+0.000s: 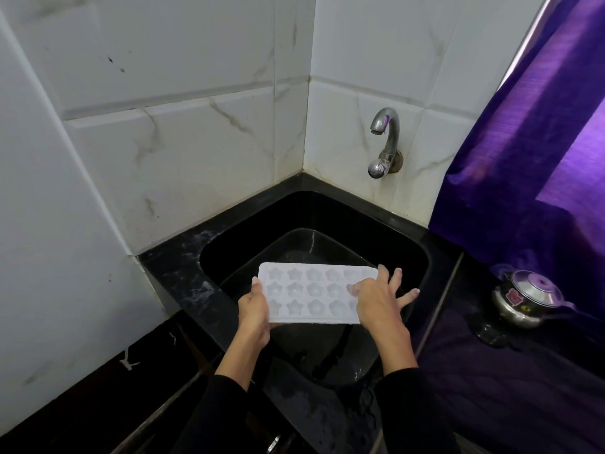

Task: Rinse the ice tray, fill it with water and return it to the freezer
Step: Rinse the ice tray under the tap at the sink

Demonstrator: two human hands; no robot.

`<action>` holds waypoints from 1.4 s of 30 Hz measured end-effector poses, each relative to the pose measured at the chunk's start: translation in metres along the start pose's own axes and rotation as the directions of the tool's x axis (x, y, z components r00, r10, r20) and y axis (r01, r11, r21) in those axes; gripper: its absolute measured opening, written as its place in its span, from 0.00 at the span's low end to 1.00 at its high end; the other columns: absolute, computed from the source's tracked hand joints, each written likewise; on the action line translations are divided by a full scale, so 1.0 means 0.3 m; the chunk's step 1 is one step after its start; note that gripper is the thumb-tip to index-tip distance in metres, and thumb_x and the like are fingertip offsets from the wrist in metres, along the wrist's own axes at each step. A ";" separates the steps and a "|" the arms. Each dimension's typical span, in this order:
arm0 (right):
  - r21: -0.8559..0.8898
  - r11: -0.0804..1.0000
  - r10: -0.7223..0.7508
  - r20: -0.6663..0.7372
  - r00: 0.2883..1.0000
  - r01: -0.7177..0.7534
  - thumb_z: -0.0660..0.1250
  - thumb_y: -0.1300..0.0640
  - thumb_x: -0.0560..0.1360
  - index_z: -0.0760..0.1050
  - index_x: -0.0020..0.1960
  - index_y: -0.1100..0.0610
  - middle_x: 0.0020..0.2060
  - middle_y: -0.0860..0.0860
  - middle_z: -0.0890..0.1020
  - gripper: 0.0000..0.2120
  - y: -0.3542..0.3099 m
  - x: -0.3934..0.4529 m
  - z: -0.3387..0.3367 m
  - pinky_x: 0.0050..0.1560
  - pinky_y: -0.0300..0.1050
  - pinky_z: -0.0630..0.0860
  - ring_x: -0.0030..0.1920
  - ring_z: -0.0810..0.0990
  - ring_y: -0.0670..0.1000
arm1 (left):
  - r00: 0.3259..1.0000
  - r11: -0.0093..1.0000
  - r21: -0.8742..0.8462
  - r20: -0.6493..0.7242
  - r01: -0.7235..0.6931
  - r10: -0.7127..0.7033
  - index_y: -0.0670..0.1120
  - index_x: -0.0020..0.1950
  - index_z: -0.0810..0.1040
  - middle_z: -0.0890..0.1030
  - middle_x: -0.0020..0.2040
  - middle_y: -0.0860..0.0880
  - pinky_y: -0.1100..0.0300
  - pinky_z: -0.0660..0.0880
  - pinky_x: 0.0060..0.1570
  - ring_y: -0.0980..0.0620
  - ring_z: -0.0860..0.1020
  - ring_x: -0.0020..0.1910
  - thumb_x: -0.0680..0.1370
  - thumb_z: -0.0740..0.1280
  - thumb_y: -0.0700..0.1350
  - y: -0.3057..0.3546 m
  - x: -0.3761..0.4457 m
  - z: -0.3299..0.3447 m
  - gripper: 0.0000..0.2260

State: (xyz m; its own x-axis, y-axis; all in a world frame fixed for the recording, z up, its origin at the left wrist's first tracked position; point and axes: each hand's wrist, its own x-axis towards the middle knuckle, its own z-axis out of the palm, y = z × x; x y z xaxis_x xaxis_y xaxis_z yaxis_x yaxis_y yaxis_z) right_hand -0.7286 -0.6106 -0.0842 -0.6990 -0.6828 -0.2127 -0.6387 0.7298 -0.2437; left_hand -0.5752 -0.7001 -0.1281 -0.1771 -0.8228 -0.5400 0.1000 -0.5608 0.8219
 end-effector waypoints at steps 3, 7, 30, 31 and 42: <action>-0.043 0.998 -0.055 -0.043 0.998 0.053 0.61 0.71 0.74 0.79 0.55 0.53 0.76 0.58 0.50 0.18 0.001 -0.008 0.006 0.67 0.72 0.34 0.75 0.36 0.63 | 1.000 1.000 -0.015 -0.001 0.004 -0.004 0.44 0.50 0.75 0.82 0.48 0.43 0.41 0.79 0.49 0.42 0.81 0.47 0.82 0.52 0.56 0.001 -0.003 0.000 0.19; -0.062 0.995 -0.077 -0.037 0.996 0.075 0.59 0.72 0.73 0.79 0.51 0.54 0.74 0.58 0.55 0.17 0.005 -0.018 0.010 0.68 0.74 0.36 0.75 0.38 0.64 | 1.000 1.000 -0.022 -0.006 -0.002 0.002 0.45 0.46 0.75 0.82 0.47 0.43 0.43 0.79 0.48 0.42 0.81 0.46 0.82 0.52 0.56 0.000 -0.008 -0.002 0.18; -0.061 0.984 -0.168 0.013 0.986 0.168 0.59 0.76 0.70 0.79 0.59 0.52 0.77 0.57 0.49 0.26 -0.061 -0.065 -0.007 0.68 0.73 0.35 0.75 0.36 0.63 | 1.000 1.000 0.013 -0.007 0.003 -0.003 0.42 0.56 0.75 0.82 0.50 0.42 0.42 0.79 0.48 0.41 0.81 0.49 0.82 0.52 0.56 0.003 -0.049 0.001 0.21; -0.070 0.980 -0.185 0.011 0.983 0.185 0.59 0.77 0.69 0.79 0.58 0.52 0.77 0.58 0.49 0.27 -0.059 -0.069 -0.002 0.68 0.73 0.34 0.75 0.36 0.63 | 1.000 1.000 0.006 -0.015 0.000 0.000 0.42 0.55 0.75 0.82 0.50 0.42 0.42 0.79 0.48 0.41 0.81 0.48 0.82 0.52 0.56 -0.001 -0.051 -0.001 0.20; -0.120 0.961 -0.244 0.056 0.968 0.250 0.57 0.79 0.66 0.76 0.63 0.49 0.76 0.59 0.50 0.35 -0.029 -0.102 0.008 0.67 0.74 0.34 0.75 0.36 0.65 | 0.997 1.000 -0.017 -0.074 0.011 -0.012 0.42 0.52 0.75 0.82 0.48 0.43 0.43 0.79 0.48 0.41 0.81 0.48 0.82 0.52 0.56 -0.053 -0.079 -0.020 0.20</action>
State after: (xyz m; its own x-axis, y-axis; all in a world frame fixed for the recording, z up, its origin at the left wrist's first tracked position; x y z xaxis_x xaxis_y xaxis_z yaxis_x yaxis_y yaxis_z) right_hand -0.7009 -0.5959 -0.0778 -0.5026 -0.8413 -0.1989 -0.8268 0.5350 -0.1737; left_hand -0.5669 -0.6723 -0.1294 -0.1053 -0.8205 -0.5619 0.1146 -0.5713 0.8127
